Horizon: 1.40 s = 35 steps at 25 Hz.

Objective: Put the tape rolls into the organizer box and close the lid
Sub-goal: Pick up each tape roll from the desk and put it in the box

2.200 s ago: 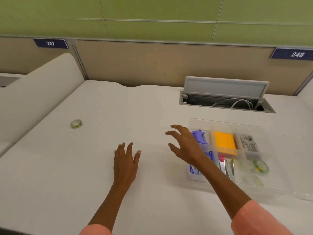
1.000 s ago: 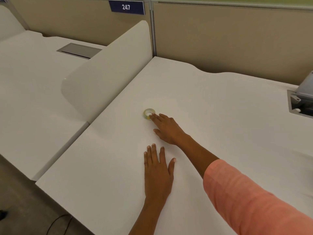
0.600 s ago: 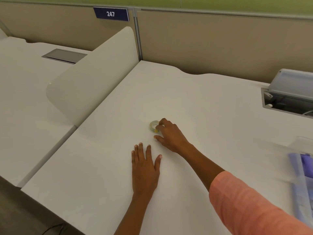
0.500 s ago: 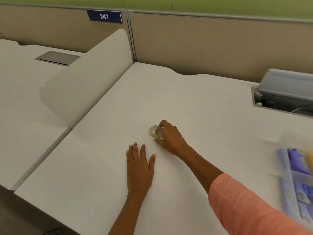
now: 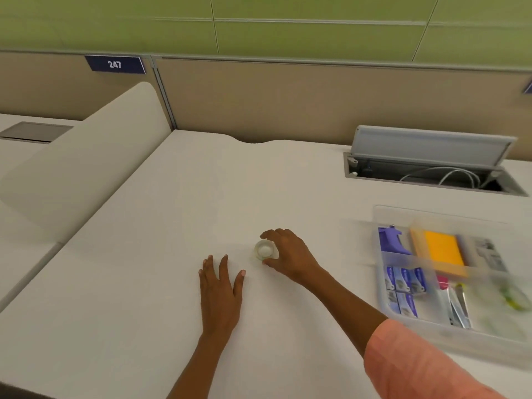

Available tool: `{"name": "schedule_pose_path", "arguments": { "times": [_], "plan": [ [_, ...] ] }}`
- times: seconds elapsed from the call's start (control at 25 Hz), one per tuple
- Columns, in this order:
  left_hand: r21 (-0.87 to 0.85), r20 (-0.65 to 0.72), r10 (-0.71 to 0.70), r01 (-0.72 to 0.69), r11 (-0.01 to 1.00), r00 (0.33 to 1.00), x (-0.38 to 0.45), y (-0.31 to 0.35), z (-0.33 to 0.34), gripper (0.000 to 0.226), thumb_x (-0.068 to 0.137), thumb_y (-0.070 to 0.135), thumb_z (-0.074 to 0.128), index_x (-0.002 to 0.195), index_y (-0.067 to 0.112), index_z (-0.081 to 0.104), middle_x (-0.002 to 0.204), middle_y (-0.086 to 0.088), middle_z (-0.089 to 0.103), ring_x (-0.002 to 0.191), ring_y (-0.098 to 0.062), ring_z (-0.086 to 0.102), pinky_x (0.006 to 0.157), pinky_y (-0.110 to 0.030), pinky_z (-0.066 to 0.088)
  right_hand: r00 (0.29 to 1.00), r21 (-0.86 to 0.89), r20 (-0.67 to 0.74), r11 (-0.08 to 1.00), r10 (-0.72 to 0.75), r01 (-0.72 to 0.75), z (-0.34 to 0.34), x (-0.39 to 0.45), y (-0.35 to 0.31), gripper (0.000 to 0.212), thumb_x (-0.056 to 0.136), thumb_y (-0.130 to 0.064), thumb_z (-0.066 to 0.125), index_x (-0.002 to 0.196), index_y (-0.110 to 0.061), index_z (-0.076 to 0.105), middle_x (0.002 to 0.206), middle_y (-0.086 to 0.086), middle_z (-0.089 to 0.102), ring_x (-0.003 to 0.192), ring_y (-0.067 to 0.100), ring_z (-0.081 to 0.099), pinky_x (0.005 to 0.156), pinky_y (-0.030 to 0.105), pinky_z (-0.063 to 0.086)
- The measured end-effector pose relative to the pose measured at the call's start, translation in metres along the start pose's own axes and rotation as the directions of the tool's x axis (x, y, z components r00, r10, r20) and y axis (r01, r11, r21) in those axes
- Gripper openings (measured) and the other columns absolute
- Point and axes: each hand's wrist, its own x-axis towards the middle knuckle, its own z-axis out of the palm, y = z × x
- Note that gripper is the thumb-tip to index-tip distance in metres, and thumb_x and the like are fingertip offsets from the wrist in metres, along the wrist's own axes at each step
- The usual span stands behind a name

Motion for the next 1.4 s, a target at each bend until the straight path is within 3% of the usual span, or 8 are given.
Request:
{"name": "schedule_pose_path", "arguments": {
  "times": [0.08, 0.48, 0.76, 0.88, 1.0, 1.12, 1.28, 1.4],
  "plan": [
    [-0.050, 0.023, 0.062, -0.061, 0.997, 0.998, -0.006, 0.020, 0.010, 0.054, 0.091, 0.041, 0.041, 0.138, 0.016, 0.031, 0.153, -0.015, 0.020, 0.143, -0.030, 0.011, 0.118, -0.044, 0.016, 0.997, 0.061, -0.072, 0.998, 0.026, -0.022, -0.019, -0.019, 0.013, 0.056, 0.076, -0.022, 0.072, 0.127, -0.020, 0.048, 0.121, 0.004, 0.059, 0.112, 0.023, 0.052, 0.090, 0.034, 0.044],
    [-0.208, 0.100, 0.322, -0.296, 0.932, 0.942, -0.035, 0.164, 0.072, 0.052, 0.091, 0.041, 0.043, 0.138, 0.022, 0.031, 0.154, -0.008, 0.017, 0.143, -0.029, 0.012, 0.114, -0.046, 0.026, 0.885, 0.198, -0.365, 0.952, 0.291, -0.231, -0.134, -0.142, 0.118, 0.056, 0.071, -0.012, 0.076, 0.123, -0.011, 0.054, 0.116, 0.012, 0.057, 0.101, 0.027, 0.058, 0.086, 0.041, 0.052],
    [-0.223, 0.190, 0.481, -0.440, 0.870, 0.856, -0.068, 0.246, 0.122, 0.052, 0.090, 0.037, 0.046, 0.138, 0.021, 0.032, 0.155, -0.009, 0.015, 0.143, -0.027, 0.013, 0.113, -0.041, 0.025, 0.680, 0.036, -0.547, 0.825, 0.488, -0.563, -0.192, -0.235, 0.203, 0.048, 0.069, -0.036, 0.077, 0.111, -0.017, 0.063, 0.120, 0.009, 0.060, 0.113, 0.030, 0.048, 0.090, 0.039, 0.038],
    [-0.094, 0.187, 0.605, -0.598, 0.796, 0.774, -0.071, 0.268, 0.130, 0.051, 0.090, 0.037, 0.046, 0.137, 0.021, 0.033, 0.155, -0.011, 0.015, 0.143, -0.029, 0.014, 0.116, -0.038, 0.015, 0.621, 0.042, -0.509, 0.738, 0.596, -0.674, -0.198, -0.262, 0.229, 0.051, 0.063, -0.039, 0.080, 0.108, -0.020, 0.066, 0.137, 0.009, 0.047, 0.129, 0.031, 0.034, 0.100, 0.043, 0.031],
    [-0.035, 0.122, 0.732, -0.734, 0.678, 0.671, -0.083, 0.296, 0.138, 0.046, 0.090, 0.026, 0.051, 0.134, 0.015, 0.041, 0.150, -0.021, 0.025, 0.141, -0.036, 0.021, 0.115, -0.049, 0.015, 0.634, -0.054, -0.367, 0.665, 0.681, -0.745, -0.194, -0.274, 0.244, 0.052, 0.063, -0.041, 0.080, 0.109, -0.022, 0.065, 0.153, 0.010, 0.026, 0.144, 0.030, 0.012, 0.111, 0.047, 0.021],
    [-0.139, 0.133, 0.730, -0.716, 0.684, 0.671, -0.102, 0.324, 0.151, 0.033, 0.092, 0.013, 0.045, 0.123, 0.016, 0.051, 0.151, -0.020, 0.024, 0.142, -0.034, 0.016, 0.117, -0.051, 0.018, 0.627, -0.103, -0.263, 0.625, 0.734, -0.774, -0.189, -0.277, 0.253, 0.054, 0.064, -0.039, 0.079, 0.110, -0.016, 0.064, 0.158, 0.012, 0.011, 0.146, 0.033, -0.001, 0.115, 0.051, 0.014],
    [-0.157, 0.239, 0.738, -0.725, 0.670, 0.631, -0.118, 0.338, 0.173, 0.034, 0.090, 0.003, 0.039, 0.110, 0.021, 0.061, 0.155, -0.013, 0.014, 0.145, -0.027, 0.000, 0.119, -0.040, -0.003, 0.616, -0.158, -0.159, 0.596, 0.772, -0.787, -0.183, -0.272, 0.258, 0.058, 0.068, -0.036, 0.077, 0.117, -0.012, 0.057, 0.158, 0.015, 0.004, 0.145, 0.037, -0.005, 0.118, 0.053, 0.006],
    [-0.122, 0.319, 0.728, -0.735, 0.667, 0.607, -0.125, 0.342, 0.184, 0.027, 0.092, 0.011, 0.046, 0.105, 0.026, 0.065, 0.157, -0.008, 0.005, 0.144, -0.026, -0.011, 0.117, -0.037, -0.010, 0.611, -0.137, -0.138, 0.596, 0.779, -0.791, -0.180, -0.271, 0.260, 0.057, 0.071, -0.035, 0.076, 0.117, -0.010, 0.055, 0.158, 0.014, 0.008, 0.146, 0.037, -0.002, 0.116, 0.056, 0.010]
  ]
}}
